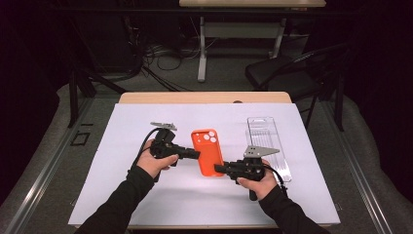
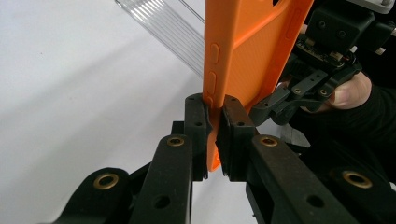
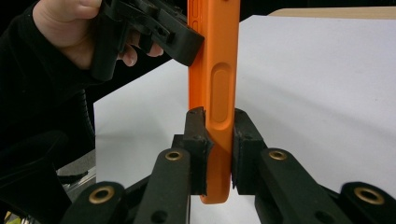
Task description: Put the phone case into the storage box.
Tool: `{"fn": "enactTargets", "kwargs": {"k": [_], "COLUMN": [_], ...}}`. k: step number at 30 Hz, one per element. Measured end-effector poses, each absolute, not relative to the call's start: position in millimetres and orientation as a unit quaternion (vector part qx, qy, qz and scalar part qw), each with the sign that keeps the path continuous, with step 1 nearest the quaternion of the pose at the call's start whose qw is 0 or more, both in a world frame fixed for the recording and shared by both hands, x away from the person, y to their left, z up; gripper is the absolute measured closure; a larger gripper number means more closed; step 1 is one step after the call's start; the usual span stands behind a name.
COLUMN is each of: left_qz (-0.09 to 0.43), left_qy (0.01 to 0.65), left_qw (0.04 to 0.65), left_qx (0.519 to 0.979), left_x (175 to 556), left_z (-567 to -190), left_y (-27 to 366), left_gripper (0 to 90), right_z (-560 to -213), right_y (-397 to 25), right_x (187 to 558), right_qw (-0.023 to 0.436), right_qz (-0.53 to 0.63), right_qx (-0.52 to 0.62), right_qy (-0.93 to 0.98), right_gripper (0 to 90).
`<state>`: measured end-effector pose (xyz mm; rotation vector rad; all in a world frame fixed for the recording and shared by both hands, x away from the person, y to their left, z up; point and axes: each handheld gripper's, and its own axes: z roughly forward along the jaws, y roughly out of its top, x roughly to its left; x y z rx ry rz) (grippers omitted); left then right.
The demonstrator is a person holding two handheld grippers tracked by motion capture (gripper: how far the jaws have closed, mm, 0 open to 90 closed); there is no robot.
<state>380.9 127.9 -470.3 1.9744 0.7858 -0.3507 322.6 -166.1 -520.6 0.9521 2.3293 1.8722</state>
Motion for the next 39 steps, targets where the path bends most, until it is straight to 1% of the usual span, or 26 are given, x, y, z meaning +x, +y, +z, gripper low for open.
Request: {"fn": "enactTargets", "kwargs": {"k": [26, 35, 39], "left_qz": [-0.131, -0.131, -0.132], "left_qy": [0.334, 0.34, 0.342], "left_qw": [0.478, 0.477, 0.477], "left_qx": [0.802, 0.8, 0.799], "left_x": [376.5, 376.6, 376.8], "left_z": [-469.8, -470.3, -470.9], "left_y": [125.9, 125.7, 125.5], "left_gripper": [83.2, 83.2, 83.3], "right_z": [-520.3, -520.2, -520.3], "right_y": [-166.1, -165.5, -164.9], "right_x": [322.7, 322.3, 321.8], "right_qw": [0.001, 0.001, 0.001], "right_qz": [0.599, 0.596, 0.596], "right_qx": [0.309, 0.307, 0.308], "right_qy": [0.739, 0.742, 0.741], "right_gripper": [78.9, 76.3, 73.6]}}
